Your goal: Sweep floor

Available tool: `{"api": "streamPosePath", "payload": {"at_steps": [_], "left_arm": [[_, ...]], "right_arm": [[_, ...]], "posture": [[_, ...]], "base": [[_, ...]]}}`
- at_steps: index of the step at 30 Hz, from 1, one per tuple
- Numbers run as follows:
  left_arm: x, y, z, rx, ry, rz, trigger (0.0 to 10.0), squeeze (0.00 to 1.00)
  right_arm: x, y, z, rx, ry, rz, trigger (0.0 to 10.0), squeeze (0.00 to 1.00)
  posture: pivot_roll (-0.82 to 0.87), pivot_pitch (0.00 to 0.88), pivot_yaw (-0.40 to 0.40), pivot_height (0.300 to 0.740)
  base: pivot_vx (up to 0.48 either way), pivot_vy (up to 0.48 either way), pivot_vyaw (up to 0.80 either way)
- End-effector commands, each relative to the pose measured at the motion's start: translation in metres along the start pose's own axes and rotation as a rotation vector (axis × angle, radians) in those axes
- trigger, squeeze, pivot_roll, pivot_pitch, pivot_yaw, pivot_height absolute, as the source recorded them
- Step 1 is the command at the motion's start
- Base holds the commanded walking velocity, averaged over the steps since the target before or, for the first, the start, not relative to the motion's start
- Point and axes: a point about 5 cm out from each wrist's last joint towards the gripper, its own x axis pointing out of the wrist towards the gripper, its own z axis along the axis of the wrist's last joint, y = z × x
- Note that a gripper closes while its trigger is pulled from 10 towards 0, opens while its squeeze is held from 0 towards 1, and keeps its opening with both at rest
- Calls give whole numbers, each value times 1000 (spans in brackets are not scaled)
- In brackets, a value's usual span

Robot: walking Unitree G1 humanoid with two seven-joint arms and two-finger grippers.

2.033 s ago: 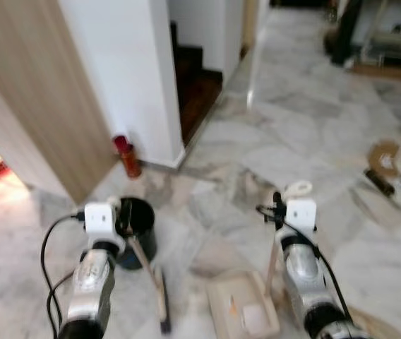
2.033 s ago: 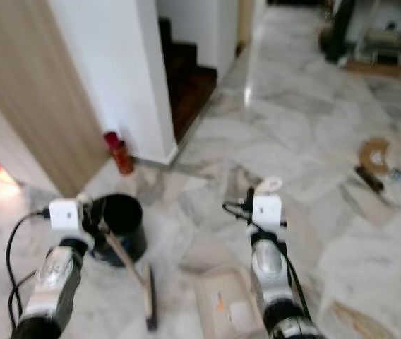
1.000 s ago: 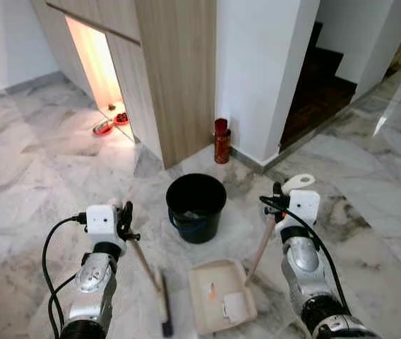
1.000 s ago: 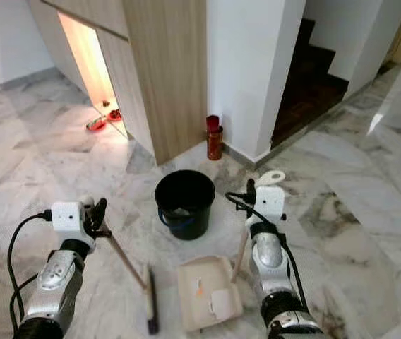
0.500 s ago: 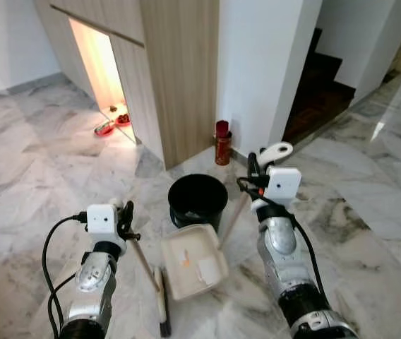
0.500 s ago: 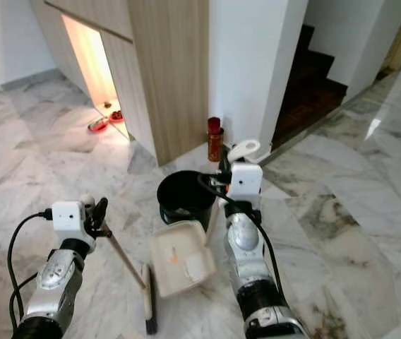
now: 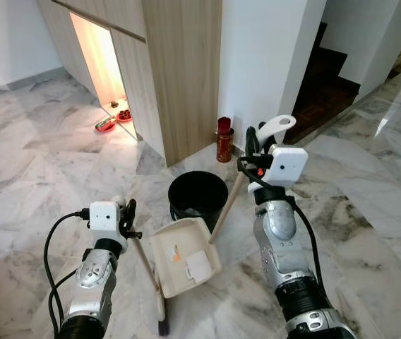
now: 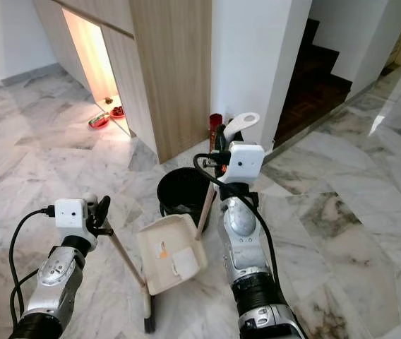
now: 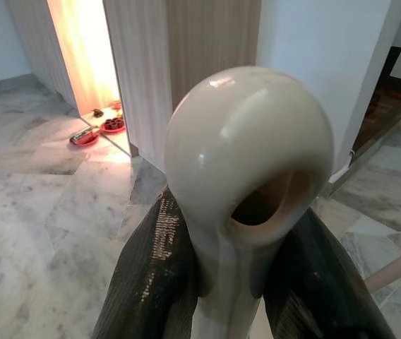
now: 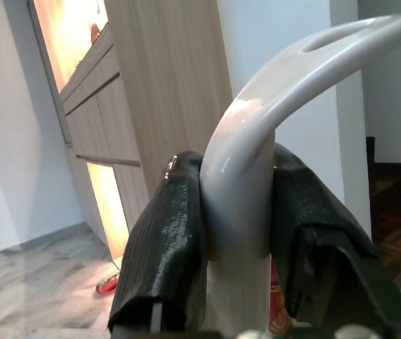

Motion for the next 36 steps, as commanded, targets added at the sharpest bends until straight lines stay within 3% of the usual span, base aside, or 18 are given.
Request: {"api": "streamPosePath", "payload": {"at_steps": [1, 12, 22, 25, 27, 36], "left_arm": [[7, 3, 9, 26, -34, -9, 10000, 0], [6, 7, 9, 30, -30, 4, 10000, 0], [7, 8, 10, 31, -36, 13, 10000, 0], [8, 7, 11, 27, -41, 17, 10000, 0], [10, -1, 9, 24, -33, -8, 10000, 0], [6, -1, 7, 23, -30, 2, 10000, 0]], "right_arm": [[5, 4, 18, 3, -62, 6, 10000, 0], [11, 9, 49, -4, -124, 24, 10000, 0], [14, 13, 58, 15, -129, 23, 10000, 0], [21, 18, 57, 17, -130, 27, 10000, 0], [37, 25, 61, 30, -138, 32, 10000, 0], [46, 26, 67, 35, -147, 5, 10000, 0]], "posture": [[-31, 0, 62, 740], [-20, 0, 52, 740], [-18, 0, 47, 740], [-34, 0, 63, 740], [-39, 0, 73, 740], [-17, 0, 54, 740]], "base": [[0, 0, 0], [0, 0, 0], [0, 0, 0], [0, 0, 0], [0, 0, 0], [0, 0, 0]]}}
